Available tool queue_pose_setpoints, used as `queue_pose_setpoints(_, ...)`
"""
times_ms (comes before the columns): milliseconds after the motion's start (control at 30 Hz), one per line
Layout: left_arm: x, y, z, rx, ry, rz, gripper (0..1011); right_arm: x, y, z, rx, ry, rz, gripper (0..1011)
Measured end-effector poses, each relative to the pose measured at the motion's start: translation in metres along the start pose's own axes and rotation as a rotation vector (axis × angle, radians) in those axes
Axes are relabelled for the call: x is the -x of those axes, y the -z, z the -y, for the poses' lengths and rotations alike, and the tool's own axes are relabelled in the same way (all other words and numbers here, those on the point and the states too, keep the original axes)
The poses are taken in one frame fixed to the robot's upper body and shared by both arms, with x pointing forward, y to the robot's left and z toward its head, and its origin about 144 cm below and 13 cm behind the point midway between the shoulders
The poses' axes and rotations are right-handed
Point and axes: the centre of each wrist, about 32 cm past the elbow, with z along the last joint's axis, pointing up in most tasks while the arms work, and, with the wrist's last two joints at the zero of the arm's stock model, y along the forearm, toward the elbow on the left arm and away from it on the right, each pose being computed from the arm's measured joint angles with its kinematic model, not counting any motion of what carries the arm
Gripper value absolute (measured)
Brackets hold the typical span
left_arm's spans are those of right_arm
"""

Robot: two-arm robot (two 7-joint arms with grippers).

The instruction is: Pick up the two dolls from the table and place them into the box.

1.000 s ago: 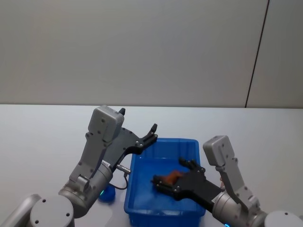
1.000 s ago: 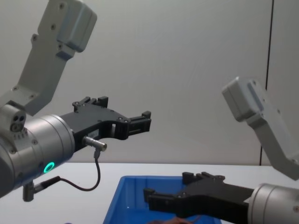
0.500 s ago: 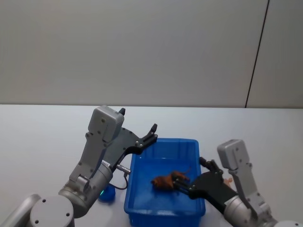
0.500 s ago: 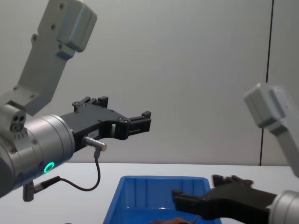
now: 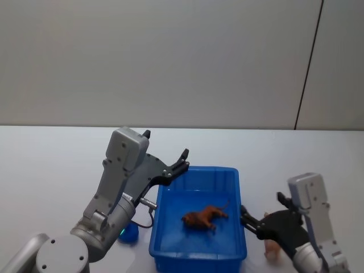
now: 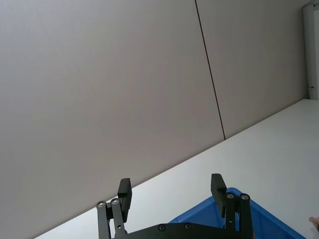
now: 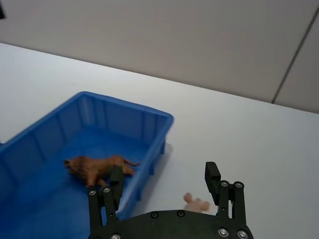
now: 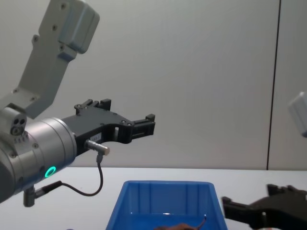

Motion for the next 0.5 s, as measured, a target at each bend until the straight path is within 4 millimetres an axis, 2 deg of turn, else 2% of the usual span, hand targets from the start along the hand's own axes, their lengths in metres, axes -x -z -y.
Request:
queue_pose_setpoints(267,0.000,0.000,0.000,0.000,0.000,0.000,1001,-0.001,0.004,0.010,0.048,0.117,0.005,1001)
queue_pose_setpoints(500,0.000,0.000,0.000,0.000,0.000,0.000,1002,-0.001,0.007,0.014,0.087,0.153,0.005,1001)
